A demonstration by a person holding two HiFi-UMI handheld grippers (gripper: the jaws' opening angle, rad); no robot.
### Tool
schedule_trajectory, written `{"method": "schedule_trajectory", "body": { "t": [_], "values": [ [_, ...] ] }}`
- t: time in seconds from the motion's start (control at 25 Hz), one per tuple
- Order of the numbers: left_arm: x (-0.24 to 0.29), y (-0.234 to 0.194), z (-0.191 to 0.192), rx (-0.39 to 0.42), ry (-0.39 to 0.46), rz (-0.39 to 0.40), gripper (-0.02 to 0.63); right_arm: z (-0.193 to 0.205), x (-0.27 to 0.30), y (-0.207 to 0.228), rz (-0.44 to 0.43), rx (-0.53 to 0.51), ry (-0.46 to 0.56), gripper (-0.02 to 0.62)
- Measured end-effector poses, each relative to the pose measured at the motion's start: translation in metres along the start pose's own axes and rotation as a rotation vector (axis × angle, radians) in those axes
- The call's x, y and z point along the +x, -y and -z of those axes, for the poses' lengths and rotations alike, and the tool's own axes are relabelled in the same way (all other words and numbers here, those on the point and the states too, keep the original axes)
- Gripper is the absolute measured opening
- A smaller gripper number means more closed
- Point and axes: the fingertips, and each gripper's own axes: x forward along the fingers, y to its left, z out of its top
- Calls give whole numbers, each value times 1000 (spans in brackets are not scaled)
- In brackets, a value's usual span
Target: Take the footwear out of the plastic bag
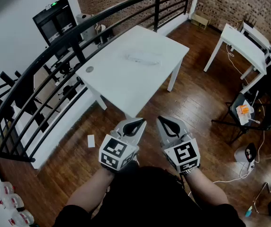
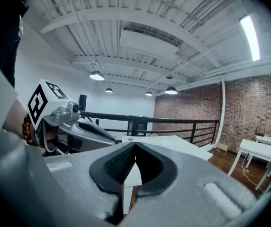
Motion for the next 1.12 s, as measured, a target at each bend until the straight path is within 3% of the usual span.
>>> {"method": "schedule_trajectory", "body": {
  "t": [0.52,0.84,1.12],
  "values": [
    [36,-161,-37,-18,8,23,15,-40,164,31,6,-41,-50,-9],
    [40,-209,-37,-62,-2,-4,15,-45,215,31,-50,-57,-85,-9],
    [57,-237,-32,-76,-48,-69,15,-20,244,54,-109,-14,-124,-9]
  ]
}}
